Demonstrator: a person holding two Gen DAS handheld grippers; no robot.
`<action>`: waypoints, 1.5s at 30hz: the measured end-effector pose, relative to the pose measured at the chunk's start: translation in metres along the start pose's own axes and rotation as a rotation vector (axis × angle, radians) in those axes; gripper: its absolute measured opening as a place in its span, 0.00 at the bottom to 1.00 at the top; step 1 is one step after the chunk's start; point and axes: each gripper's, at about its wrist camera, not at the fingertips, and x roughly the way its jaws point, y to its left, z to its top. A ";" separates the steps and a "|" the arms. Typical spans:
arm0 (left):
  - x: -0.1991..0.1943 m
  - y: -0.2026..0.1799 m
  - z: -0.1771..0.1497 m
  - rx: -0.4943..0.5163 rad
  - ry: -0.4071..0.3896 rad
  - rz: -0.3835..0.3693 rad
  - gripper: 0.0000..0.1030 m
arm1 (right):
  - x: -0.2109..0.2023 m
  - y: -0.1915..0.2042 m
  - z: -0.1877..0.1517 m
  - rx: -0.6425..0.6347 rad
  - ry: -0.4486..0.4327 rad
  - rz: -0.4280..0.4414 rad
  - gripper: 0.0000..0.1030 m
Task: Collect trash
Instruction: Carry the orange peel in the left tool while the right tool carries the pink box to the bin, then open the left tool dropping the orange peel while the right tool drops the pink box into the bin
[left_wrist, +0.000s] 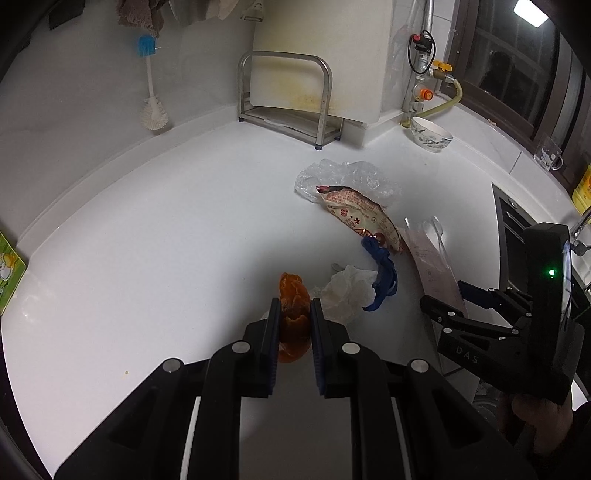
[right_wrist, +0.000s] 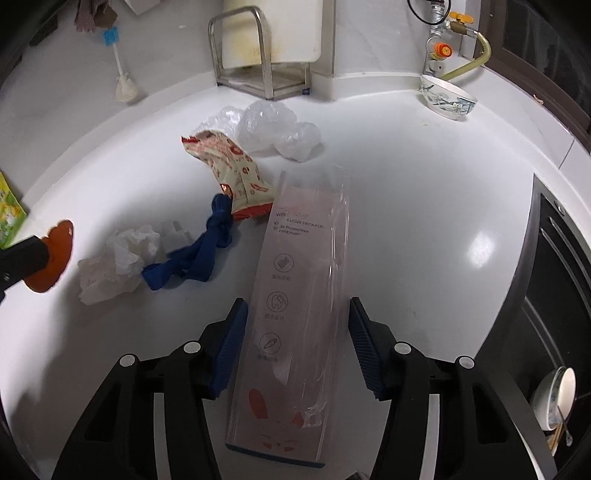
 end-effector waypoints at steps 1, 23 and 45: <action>-0.001 -0.001 0.000 0.001 0.000 -0.001 0.15 | -0.003 0.000 -0.001 0.001 -0.008 0.005 0.52; -0.045 -0.046 -0.028 0.021 -0.021 0.014 0.15 | -0.090 -0.011 -0.041 -0.018 -0.086 0.079 0.52; -0.100 -0.154 -0.144 0.025 0.073 0.001 0.15 | -0.171 -0.062 -0.193 -0.053 0.010 0.162 0.52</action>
